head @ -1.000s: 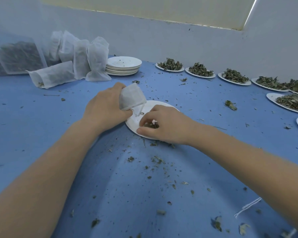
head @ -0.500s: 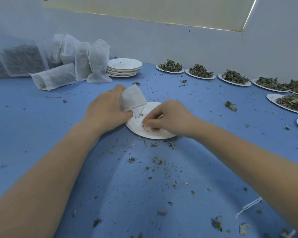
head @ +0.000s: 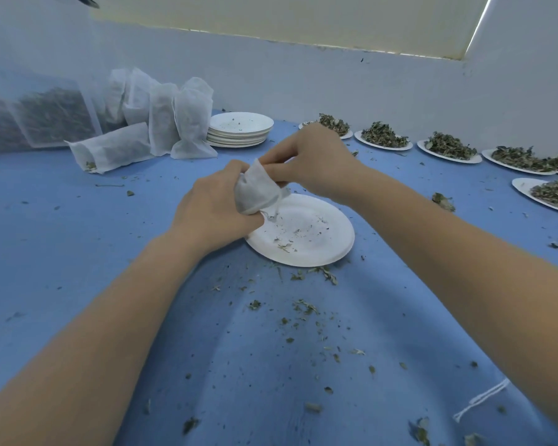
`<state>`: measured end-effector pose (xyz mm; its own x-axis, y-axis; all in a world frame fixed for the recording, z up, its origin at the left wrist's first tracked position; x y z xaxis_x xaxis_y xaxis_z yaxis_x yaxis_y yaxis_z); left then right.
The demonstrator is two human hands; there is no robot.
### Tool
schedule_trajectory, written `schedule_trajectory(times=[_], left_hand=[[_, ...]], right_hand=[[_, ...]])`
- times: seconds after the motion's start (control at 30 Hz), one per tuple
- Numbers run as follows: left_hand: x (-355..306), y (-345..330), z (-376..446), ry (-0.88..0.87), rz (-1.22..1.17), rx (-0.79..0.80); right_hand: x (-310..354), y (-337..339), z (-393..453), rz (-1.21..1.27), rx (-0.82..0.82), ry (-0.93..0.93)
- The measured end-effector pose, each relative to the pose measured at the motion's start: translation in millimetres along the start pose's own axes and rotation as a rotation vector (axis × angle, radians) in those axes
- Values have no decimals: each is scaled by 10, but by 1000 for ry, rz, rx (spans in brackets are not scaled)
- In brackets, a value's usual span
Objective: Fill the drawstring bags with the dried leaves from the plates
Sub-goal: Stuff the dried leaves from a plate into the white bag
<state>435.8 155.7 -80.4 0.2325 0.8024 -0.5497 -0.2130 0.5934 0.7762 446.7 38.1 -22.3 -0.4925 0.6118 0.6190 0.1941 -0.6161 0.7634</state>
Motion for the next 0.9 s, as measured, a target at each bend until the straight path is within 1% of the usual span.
schedule_trajectory(times=[0.07,0.17,0.23,0.3,0.33,0.47,0.5,0.57,0.7,0.73,0.8,0.87,0.9], left_hand=[[33,13,4,14,-75,-22],[86,29,9,33,-161,-48],[130,49,12,52,-210,-65],[151,63,14,59,-237,-76],[153,68,13,57,-242,-79],[109,91,7,29,-223,-94],[86,100,2,18,-208,-102],[35,119,-11,-13,-179,-120],[29,112,-21,-30,-150,-118],[49,106,-16,-25,-152,-115],[94,86,-2,-12,-162,-104],[142,57,1,-1,-165,-79],[166,42,-1,4,-166,-64]], right_hand=[[9,-72,36,-11,9,10],[11,-172,56,-11,140,-20],[34,-197,36,87,250,-10],[83,-186,9,161,298,20],[96,-160,7,139,275,30],[71,-16,44,-32,25,9],[71,-16,49,-70,-14,12],[87,-74,60,-125,-16,34],[61,-131,0,-32,127,55],[36,-86,-34,25,120,59],[-93,20,-105,128,48,33],[-308,76,-202,109,-35,-65],[-429,59,-258,59,-38,-136]])
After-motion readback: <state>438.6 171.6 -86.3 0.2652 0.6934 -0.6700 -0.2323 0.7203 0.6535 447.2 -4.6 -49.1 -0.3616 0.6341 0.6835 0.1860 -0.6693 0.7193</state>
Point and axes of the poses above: each hand's wrist, its own z-axis towards the middle knuckle, its own y-axis out of the back of the hand, x = y × z, the point moved 9 cm from there along z, towards the middle knuckle, and after that the axes turned 7 degrees about x, right-handed, at the moved point
